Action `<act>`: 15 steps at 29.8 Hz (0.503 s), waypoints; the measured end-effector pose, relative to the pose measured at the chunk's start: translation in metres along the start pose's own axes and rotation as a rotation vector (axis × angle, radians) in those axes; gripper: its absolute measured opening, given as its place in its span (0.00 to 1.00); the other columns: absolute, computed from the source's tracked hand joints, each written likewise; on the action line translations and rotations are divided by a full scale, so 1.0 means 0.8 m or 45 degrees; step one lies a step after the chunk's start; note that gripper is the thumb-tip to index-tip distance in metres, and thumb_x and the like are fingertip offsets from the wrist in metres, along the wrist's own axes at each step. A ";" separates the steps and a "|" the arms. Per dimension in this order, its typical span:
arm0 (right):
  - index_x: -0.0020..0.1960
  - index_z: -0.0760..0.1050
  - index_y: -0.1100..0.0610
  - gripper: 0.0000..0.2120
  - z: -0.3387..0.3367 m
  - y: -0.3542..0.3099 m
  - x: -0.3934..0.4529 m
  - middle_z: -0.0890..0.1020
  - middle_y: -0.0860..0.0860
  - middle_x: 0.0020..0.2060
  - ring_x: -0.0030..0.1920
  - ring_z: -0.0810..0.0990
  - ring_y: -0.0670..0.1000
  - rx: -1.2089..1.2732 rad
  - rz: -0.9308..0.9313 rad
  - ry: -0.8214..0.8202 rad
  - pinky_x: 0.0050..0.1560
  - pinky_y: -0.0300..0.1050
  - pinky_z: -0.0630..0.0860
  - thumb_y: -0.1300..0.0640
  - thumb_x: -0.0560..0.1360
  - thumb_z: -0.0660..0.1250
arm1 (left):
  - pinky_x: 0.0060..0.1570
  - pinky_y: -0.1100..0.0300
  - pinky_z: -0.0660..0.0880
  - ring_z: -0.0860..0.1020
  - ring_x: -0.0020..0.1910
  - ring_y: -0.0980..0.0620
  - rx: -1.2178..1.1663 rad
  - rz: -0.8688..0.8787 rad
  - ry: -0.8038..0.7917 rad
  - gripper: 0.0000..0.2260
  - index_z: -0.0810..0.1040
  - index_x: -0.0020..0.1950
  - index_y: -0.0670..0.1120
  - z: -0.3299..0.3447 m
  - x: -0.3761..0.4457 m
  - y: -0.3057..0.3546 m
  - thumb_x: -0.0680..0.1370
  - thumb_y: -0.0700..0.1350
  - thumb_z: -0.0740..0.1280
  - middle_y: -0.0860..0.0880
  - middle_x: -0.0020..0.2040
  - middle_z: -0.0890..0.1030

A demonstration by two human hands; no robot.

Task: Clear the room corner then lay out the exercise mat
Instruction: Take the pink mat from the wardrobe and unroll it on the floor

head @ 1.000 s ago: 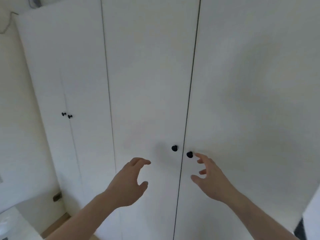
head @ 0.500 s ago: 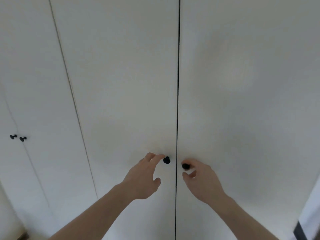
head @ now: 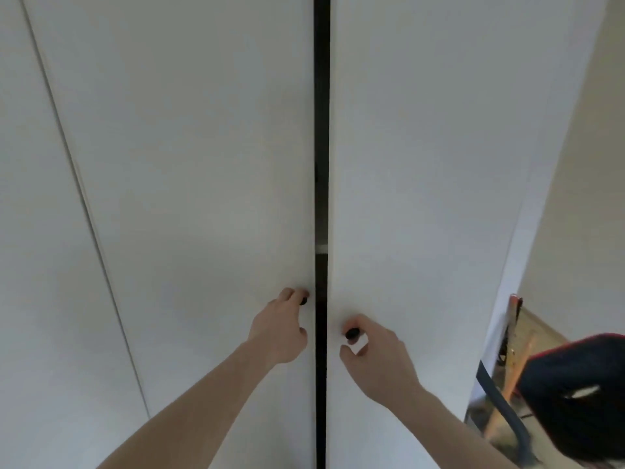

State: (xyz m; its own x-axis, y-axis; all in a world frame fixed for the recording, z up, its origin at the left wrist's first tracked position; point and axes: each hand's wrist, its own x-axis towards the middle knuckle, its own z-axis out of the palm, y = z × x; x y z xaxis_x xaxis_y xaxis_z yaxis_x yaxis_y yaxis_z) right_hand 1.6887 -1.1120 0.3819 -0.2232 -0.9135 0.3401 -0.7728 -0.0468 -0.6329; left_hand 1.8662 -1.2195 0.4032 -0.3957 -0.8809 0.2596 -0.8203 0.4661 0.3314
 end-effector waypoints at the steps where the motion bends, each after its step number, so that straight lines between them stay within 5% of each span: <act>1: 0.49 0.73 0.41 0.08 -0.002 0.000 -0.008 0.79 0.36 0.46 0.37 0.81 0.44 0.020 -0.001 0.009 0.43 0.37 0.76 0.50 0.73 0.68 | 0.56 0.53 0.77 0.76 0.63 0.46 0.018 -0.016 0.013 0.32 0.65 0.76 0.54 0.000 0.005 -0.001 0.73 0.39 0.64 0.55 0.72 0.68; 9: 0.41 0.72 0.48 0.15 -0.047 0.002 -0.121 0.80 0.43 0.37 0.33 0.79 0.47 0.115 0.185 0.295 0.36 0.44 0.79 0.42 0.68 0.76 | 0.51 0.50 0.77 0.78 0.59 0.42 0.074 0.007 -0.034 0.30 0.66 0.73 0.51 -0.006 -0.007 0.009 0.72 0.37 0.66 0.51 0.69 0.69; 12: 0.36 0.68 0.49 0.21 -0.066 0.008 -0.158 0.75 0.46 0.29 0.28 0.71 0.46 0.139 0.276 0.432 0.32 0.40 0.73 0.41 0.67 0.78 | 0.52 0.51 0.77 0.78 0.59 0.41 0.091 0.027 -0.047 0.29 0.67 0.72 0.50 -0.010 -0.014 0.009 0.72 0.38 0.67 0.50 0.69 0.69; 15: 0.36 0.65 0.52 0.21 -0.085 0.014 -0.188 0.74 0.52 0.27 0.26 0.66 0.45 0.186 0.385 0.503 0.31 0.46 0.72 0.43 0.66 0.75 | 0.52 0.50 0.77 0.78 0.58 0.41 0.097 0.030 -0.050 0.28 0.67 0.72 0.49 -0.012 -0.019 0.008 0.72 0.38 0.67 0.50 0.68 0.70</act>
State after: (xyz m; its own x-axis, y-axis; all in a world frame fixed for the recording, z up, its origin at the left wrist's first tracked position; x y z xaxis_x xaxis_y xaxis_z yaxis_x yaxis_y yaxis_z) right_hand 1.6731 -0.9474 0.3706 -0.6529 -0.6738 0.3460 -0.5543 0.1136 -0.8246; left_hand 1.8706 -1.2026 0.4099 -0.4301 -0.8729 0.2305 -0.8389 0.4808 0.2552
